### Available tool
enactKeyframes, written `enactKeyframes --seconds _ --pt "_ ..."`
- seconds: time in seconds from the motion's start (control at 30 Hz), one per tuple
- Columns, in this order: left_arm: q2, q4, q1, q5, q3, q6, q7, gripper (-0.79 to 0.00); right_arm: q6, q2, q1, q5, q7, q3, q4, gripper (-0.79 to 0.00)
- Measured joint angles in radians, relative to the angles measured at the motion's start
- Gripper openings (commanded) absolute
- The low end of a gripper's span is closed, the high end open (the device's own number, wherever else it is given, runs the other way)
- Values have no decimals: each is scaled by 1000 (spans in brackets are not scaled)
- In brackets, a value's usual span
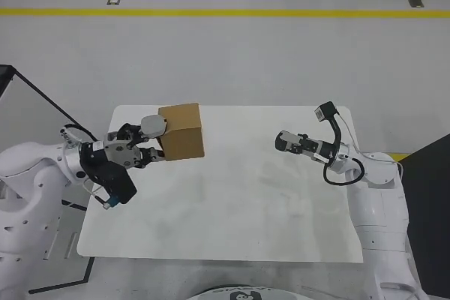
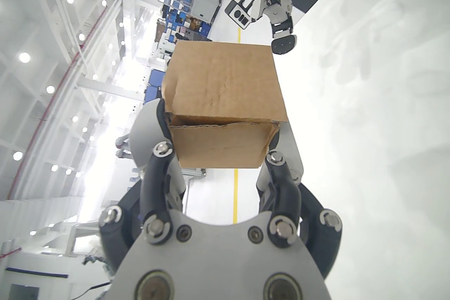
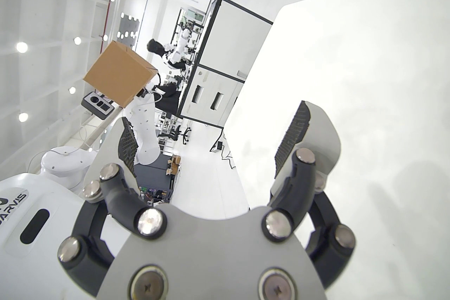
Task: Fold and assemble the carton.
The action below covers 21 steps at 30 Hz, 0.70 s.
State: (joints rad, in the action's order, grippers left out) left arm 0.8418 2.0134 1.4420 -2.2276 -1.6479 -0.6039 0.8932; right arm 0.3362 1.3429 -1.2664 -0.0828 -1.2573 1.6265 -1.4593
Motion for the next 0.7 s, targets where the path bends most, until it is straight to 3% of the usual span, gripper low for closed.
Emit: enactKeyframes --seconds 0.13,0.43,0.53,0.7 --pt "-4 10 31 -134 -22 190 34 -785 0 0 0 0 0 0 0 0" --pt "-2 24 93 -216 -55 483 52 -785 0 0 0 0 0 0 0 0" --pt "0 16 110 -210 -51 533 56 -785 0 0 0 0 0 0 0 0" --pt "0 8 119 -200 -42 508 60 -785 0 0 0 0 0 0 0 0"
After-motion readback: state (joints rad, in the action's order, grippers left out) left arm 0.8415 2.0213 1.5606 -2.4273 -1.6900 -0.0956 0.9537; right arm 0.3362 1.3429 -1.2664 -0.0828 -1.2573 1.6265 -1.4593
